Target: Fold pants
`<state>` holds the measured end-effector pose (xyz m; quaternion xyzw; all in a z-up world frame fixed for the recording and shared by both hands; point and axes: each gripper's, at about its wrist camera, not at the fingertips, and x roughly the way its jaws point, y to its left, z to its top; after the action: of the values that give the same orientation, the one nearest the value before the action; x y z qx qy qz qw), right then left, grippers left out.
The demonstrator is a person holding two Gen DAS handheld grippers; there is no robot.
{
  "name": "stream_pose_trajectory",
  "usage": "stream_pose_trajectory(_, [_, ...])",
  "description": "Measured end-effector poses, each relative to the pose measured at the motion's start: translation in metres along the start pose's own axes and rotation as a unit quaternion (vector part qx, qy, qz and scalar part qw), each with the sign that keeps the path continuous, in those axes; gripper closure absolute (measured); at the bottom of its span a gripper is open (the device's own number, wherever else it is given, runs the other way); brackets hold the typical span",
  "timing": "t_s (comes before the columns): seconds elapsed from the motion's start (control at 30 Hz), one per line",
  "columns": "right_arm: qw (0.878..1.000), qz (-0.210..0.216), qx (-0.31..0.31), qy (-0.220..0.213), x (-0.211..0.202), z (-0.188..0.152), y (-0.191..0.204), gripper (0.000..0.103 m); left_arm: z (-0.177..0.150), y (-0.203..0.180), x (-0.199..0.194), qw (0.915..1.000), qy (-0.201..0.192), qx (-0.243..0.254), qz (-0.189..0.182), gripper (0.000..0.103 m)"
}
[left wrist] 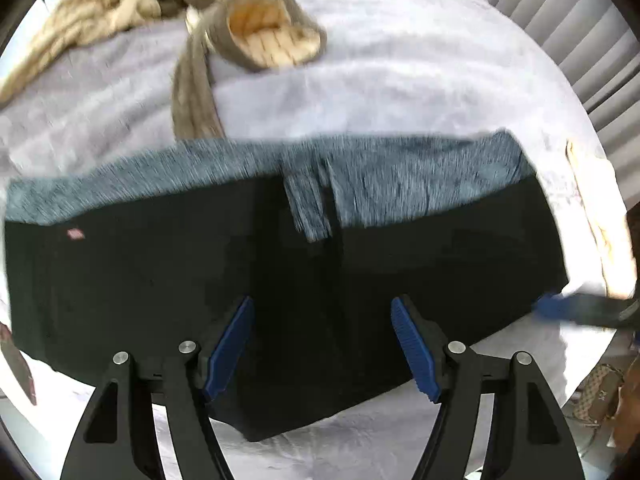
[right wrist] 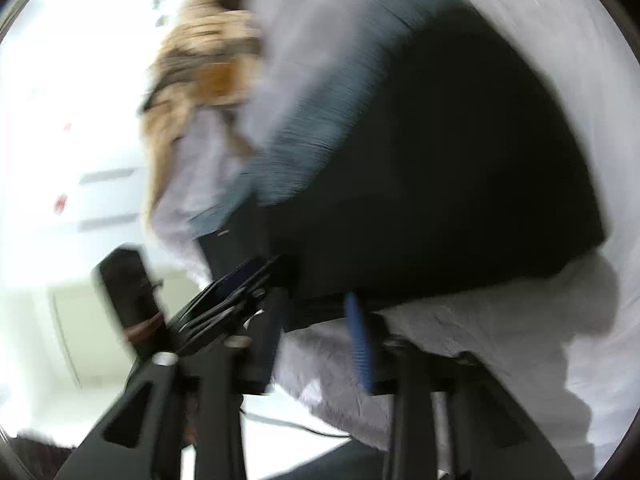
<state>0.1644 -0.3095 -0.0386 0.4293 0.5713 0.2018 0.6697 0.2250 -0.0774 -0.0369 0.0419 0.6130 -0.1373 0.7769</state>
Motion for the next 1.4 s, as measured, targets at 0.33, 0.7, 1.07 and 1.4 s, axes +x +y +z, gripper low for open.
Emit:
stream_pose_trajectory(0.33, [0.994, -0.074, 0.021, -0.079, -0.039, 0.100, -0.069, 0.046, 0.052, -0.050, 0.019, 0.9995, -0.007, 0.023, -0.020, 0.031])
stream_pose_trajectory(0.7, [0.990, -0.137, 0.011, -0.038, -0.013, 0.095, -0.056, 0.067, 0.029, -0.043, 0.057, 0.9981, 0.028, 0.045, 0.031, 0.027])
stream_pose_trajectory(1.07, [0.947, -0.311, -0.063, -0.058, -0.011, 0.080, -0.018, 0.055, 0.014, -0.011, 0.036, 0.9972, 0.045, -0.018, 0.058, 0.017])
stream_pose_trajectory(1.4, [0.957, -0.262, -0.124, -0.032, 0.007, 0.029, 0.019, 0.056, -0.011, 0.012, 0.016, 0.9932, 0.054, -0.065, 0.080, 0.017])
